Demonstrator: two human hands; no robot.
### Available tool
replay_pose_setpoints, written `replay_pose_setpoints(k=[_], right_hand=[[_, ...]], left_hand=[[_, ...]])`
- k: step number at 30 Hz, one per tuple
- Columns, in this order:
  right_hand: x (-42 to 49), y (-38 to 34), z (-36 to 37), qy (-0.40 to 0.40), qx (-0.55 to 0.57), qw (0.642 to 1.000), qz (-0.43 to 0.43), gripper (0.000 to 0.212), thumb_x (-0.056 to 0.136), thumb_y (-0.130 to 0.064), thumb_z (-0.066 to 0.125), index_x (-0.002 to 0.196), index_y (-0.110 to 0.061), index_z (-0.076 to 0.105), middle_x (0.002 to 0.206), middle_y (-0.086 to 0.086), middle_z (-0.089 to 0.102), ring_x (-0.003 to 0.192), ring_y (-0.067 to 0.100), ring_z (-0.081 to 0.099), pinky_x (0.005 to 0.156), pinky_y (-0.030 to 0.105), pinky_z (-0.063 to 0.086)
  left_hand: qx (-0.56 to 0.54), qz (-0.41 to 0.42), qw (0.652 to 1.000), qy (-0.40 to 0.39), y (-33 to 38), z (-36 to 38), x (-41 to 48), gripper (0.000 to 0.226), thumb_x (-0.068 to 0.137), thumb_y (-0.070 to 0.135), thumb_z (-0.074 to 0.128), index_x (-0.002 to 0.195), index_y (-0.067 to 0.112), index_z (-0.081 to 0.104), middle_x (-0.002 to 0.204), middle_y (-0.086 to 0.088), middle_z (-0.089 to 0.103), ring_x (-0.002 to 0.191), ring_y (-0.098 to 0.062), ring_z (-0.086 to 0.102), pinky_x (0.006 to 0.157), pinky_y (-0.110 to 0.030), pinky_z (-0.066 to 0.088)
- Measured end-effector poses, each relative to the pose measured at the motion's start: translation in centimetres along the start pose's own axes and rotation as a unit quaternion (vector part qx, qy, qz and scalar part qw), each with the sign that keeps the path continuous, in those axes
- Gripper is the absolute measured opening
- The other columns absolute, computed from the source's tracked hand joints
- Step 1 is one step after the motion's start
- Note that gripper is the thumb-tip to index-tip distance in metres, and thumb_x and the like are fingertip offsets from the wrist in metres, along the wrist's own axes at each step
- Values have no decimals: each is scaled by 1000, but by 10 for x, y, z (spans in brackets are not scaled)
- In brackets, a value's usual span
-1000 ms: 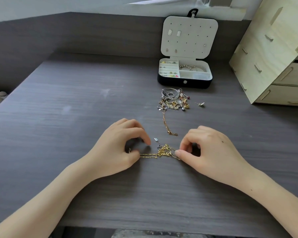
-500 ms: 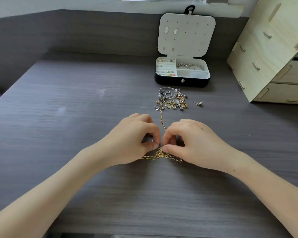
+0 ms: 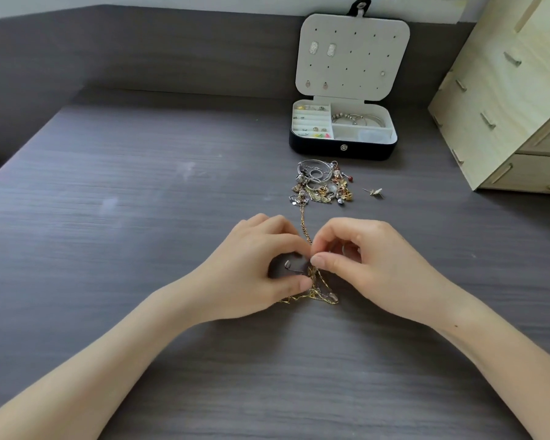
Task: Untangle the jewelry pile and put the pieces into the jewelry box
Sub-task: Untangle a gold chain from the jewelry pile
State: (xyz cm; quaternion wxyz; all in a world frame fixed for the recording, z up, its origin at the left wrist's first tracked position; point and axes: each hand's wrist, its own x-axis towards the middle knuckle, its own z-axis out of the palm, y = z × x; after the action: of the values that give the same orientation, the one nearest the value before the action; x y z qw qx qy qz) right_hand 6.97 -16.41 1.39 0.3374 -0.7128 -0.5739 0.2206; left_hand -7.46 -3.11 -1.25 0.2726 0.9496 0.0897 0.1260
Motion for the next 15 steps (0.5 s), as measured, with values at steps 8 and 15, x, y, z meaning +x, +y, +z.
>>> replay_pose_setpoints(k=[8,15], right_hand=[[0,0,-6,28,111,993,32,13,72,-17,79,75,-22,67,75,-3,67,69,19,59,69,39,50],[-2,5,-9,17,102,994,33,12,78,-16,75,78,-26,69,78,-3,67,72,24,58,70,40,49]], left_hand=[[-89,-50,995,-10,0,-4,3,11,78,40,61,78,29,62,83,15,58,87,-8,50,80,-28,40],[-237,-112,965,9,3,-15,1,16,79,33,59,81,18,60,85,4,71,83,-15,62,83,-35,47]])
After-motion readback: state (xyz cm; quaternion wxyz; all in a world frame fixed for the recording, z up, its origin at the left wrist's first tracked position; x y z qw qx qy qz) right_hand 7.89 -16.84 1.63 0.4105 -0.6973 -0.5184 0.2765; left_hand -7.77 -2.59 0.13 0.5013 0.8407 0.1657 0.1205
